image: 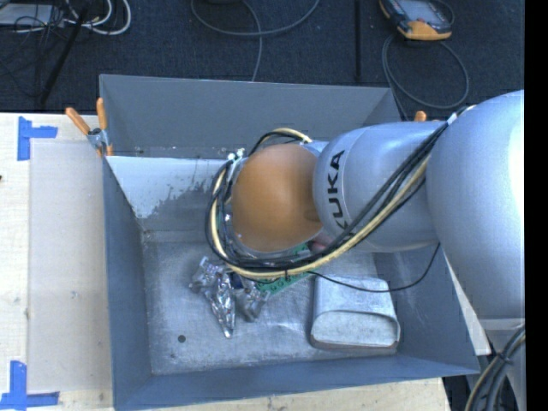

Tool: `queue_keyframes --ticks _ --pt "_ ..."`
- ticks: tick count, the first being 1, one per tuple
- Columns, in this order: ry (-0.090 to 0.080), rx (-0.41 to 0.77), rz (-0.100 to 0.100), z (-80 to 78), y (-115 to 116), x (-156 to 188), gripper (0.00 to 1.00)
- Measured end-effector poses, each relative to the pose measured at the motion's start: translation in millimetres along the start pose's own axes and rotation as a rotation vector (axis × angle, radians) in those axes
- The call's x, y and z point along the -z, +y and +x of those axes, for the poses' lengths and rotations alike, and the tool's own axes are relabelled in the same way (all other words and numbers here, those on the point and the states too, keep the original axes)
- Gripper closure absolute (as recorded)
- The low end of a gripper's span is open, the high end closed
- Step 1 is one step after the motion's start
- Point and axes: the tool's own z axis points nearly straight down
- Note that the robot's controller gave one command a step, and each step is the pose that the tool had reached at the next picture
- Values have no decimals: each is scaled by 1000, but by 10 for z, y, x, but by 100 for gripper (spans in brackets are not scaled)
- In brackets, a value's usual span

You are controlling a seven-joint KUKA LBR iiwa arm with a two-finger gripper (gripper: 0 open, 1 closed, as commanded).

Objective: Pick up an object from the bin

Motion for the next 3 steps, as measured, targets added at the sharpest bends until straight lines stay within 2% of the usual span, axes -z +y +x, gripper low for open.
queue_keyframes --ticks 1,2,3 --pt "-4 -3 3 -8 -12 15 100" --pt "-5 -9 6 -34 -21 795 100" --pt "-4 -14 4 -51 -21 1205 100"
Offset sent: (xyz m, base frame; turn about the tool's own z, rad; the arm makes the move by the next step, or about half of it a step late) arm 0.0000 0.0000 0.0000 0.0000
